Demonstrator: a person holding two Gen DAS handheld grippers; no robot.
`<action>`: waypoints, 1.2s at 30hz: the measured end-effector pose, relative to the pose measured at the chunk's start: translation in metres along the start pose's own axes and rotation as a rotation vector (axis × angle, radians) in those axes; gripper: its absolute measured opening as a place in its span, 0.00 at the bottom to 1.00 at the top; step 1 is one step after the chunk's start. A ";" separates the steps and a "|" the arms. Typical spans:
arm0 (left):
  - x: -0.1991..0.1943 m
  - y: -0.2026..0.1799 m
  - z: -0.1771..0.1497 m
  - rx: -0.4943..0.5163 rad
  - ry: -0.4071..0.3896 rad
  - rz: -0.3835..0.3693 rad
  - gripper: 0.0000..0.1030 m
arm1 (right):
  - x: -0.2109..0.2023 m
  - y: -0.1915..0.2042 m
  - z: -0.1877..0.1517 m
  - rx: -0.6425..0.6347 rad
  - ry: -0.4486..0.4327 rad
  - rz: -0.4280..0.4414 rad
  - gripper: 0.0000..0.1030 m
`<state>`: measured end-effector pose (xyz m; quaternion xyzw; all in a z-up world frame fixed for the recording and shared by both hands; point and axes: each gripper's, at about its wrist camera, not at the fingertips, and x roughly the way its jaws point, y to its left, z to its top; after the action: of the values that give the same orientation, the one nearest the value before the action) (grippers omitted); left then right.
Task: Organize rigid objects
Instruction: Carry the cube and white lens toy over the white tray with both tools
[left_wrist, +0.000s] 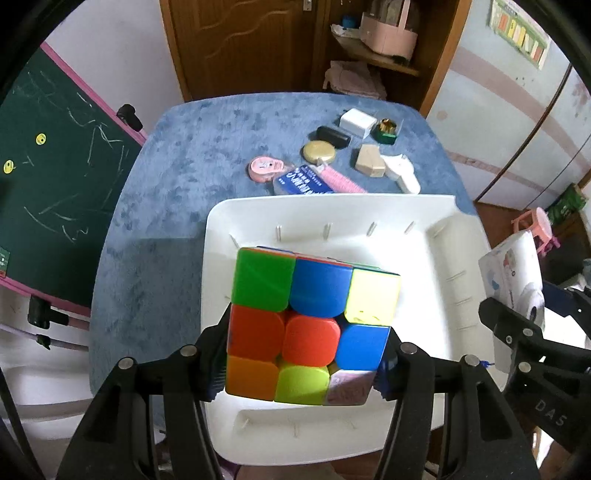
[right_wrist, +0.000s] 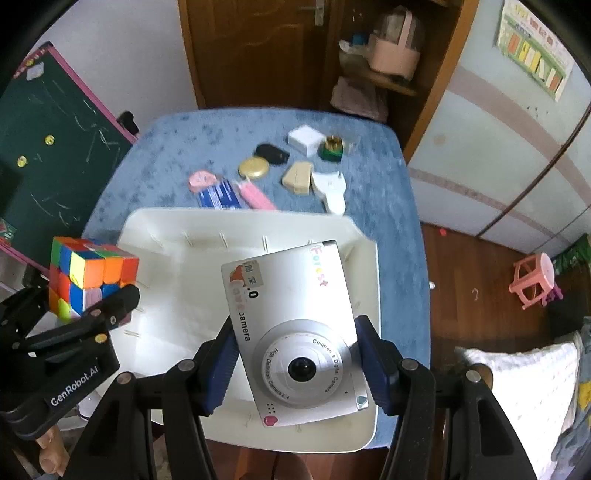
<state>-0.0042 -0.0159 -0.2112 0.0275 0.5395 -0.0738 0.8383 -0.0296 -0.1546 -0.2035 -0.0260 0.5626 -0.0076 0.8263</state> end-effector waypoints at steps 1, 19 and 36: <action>0.005 0.000 -0.002 0.006 0.003 0.004 0.62 | 0.004 0.000 -0.001 0.005 0.010 0.001 0.60; 0.062 -0.008 -0.025 0.033 0.143 0.009 0.62 | 0.061 0.002 -0.016 0.048 0.157 -0.024 0.60; 0.074 -0.007 -0.034 0.069 0.165 0.043 0.62 | 0.084 -0.002 -0.026 0.092 0.223 -0.016 0.60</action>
<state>-0.0058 -0.0256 -0.2927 0.0739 0.6030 -0.0721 0.7911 -0.0230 -0.1615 -0.2911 0.0085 0.6497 -0.0428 0.7589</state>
